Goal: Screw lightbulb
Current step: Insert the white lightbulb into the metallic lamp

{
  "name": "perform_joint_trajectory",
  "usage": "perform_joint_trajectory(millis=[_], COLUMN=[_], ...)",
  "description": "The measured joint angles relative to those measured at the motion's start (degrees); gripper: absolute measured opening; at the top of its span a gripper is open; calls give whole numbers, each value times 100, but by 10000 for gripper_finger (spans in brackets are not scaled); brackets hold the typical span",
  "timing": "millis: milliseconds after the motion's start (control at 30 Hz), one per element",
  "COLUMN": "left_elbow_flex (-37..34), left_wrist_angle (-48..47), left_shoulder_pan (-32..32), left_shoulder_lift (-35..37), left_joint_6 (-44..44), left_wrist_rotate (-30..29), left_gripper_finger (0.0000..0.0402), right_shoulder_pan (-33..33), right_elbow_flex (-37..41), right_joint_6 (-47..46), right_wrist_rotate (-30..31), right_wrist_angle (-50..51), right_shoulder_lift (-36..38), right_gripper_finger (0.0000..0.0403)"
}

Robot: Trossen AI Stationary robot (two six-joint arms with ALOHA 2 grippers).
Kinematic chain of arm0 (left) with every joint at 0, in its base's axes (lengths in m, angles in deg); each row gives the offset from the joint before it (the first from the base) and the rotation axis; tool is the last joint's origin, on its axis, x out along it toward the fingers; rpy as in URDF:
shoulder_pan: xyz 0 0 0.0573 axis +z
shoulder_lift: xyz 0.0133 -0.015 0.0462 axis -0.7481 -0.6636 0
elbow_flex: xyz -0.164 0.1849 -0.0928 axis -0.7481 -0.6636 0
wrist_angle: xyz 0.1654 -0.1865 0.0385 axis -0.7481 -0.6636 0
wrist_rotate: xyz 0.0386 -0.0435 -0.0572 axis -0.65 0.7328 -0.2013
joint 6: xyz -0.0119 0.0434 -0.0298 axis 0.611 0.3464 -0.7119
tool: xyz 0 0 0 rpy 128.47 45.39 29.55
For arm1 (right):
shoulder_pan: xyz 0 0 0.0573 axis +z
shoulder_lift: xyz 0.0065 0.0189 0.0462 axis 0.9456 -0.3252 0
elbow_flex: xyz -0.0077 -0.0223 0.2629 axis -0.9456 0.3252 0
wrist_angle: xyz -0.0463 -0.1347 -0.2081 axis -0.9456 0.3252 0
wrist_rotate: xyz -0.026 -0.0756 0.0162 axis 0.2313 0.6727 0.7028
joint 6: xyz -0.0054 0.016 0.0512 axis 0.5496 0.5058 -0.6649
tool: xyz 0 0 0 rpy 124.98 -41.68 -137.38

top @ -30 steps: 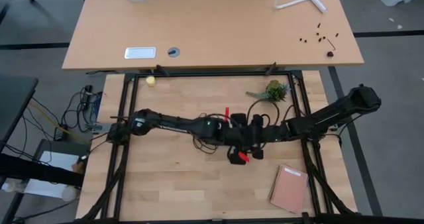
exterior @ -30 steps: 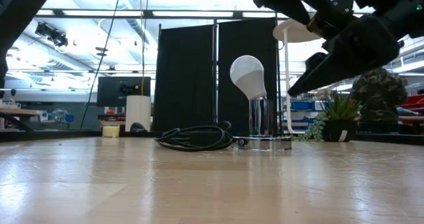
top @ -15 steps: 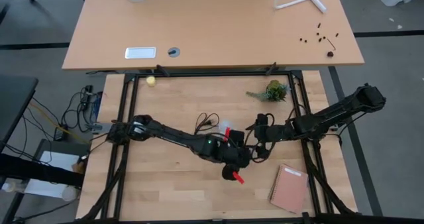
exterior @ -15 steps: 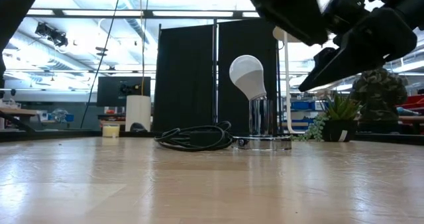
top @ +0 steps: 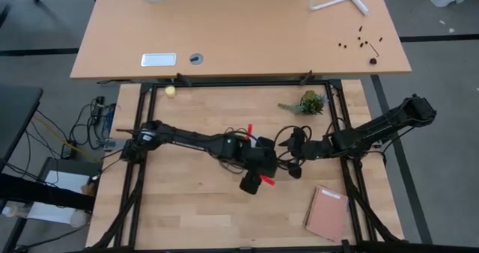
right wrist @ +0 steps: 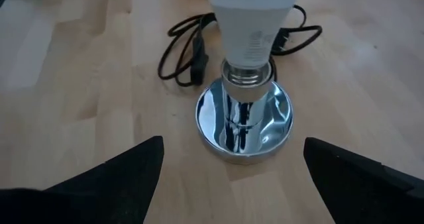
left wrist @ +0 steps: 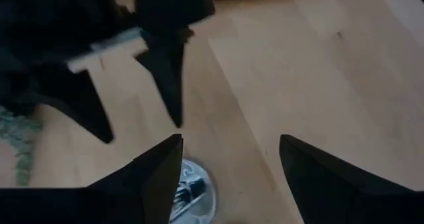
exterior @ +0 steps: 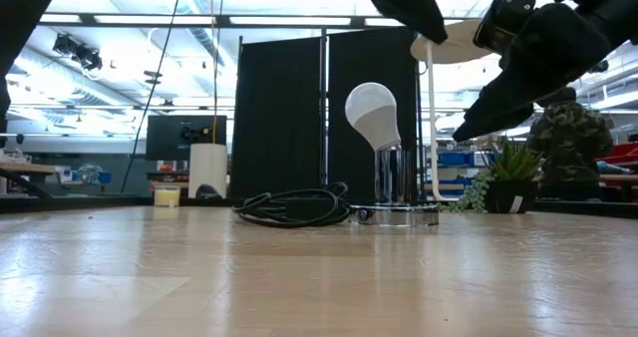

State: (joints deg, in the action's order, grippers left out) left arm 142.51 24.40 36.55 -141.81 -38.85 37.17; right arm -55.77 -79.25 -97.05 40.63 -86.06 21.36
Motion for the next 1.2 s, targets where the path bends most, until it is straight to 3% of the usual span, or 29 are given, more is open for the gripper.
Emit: perform_joint_trajectory(millis=[133,333,667,867,1200], left_elbow_flex=[-619,-2240,-5171,-6655,-7589], left_wrist_angle=[697,2488,4294,5515,7363], left_shoulder_pan=[-130,-362,-345,-227,361], left_shoulder_lift=[58,568,2564,3163,2822], left_joint_6=[-361,-673,-1519,-2050,-2600], left_wrist_rotate=[34,-11,-701,-1400,-1319], left_gripper_finger=[257,257,257,257,257], right_shoulder_pan=[112,245,204,9,-346], right_elbow_flex=[0,0,-140,-1235,-3402], right_joint_6=[-33,-75,-497,-454,626], right_wrist_rotate=[189,441,528,601,-155], right_wrist_angle=[41,108,432,1849,3361], right_shoulder_lift=[0,-2,-13,-265,-1270], right_gripper_finger=[372,372,372,372,372])
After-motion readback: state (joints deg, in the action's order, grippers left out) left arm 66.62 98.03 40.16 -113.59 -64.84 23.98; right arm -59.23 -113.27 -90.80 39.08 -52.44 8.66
